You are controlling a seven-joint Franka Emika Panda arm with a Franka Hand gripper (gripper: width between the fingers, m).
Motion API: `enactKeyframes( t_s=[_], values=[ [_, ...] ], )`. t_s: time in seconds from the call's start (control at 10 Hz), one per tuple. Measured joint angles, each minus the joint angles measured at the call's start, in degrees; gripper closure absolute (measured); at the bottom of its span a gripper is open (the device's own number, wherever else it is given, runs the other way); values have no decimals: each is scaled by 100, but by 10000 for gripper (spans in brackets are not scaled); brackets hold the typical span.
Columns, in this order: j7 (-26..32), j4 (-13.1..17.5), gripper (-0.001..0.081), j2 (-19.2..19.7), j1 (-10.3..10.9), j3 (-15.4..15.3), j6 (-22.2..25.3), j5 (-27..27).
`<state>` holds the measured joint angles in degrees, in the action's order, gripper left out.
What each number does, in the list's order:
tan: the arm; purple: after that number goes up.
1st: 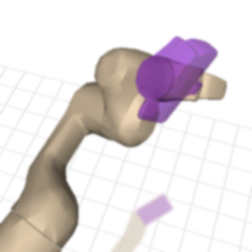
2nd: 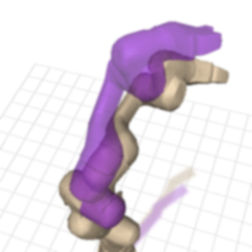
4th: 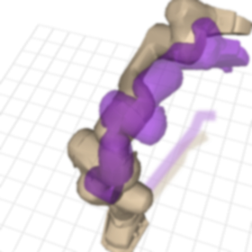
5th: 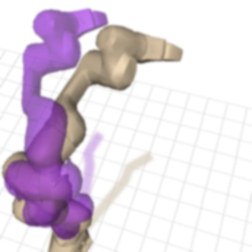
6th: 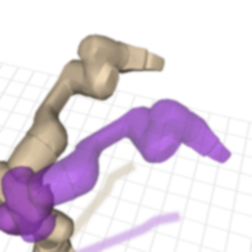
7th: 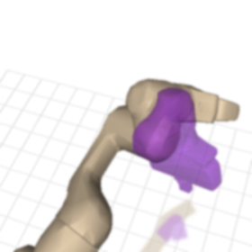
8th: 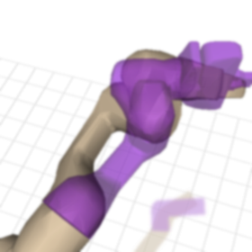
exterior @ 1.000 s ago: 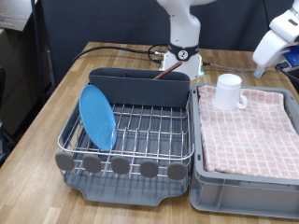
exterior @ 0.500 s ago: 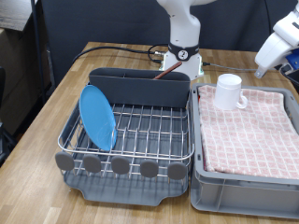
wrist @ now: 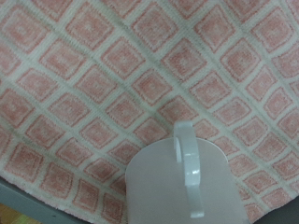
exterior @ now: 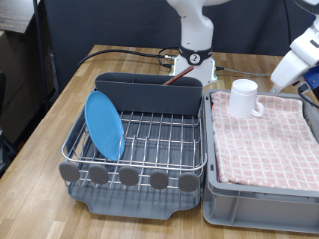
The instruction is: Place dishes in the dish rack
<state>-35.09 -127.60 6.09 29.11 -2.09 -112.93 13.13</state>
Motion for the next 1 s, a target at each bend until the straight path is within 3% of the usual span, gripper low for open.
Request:
enactKeyframes(
  t_s=[1.0],
  values=[
    [594,-842,3,141,-52,235,-1095,45]
  ],
)
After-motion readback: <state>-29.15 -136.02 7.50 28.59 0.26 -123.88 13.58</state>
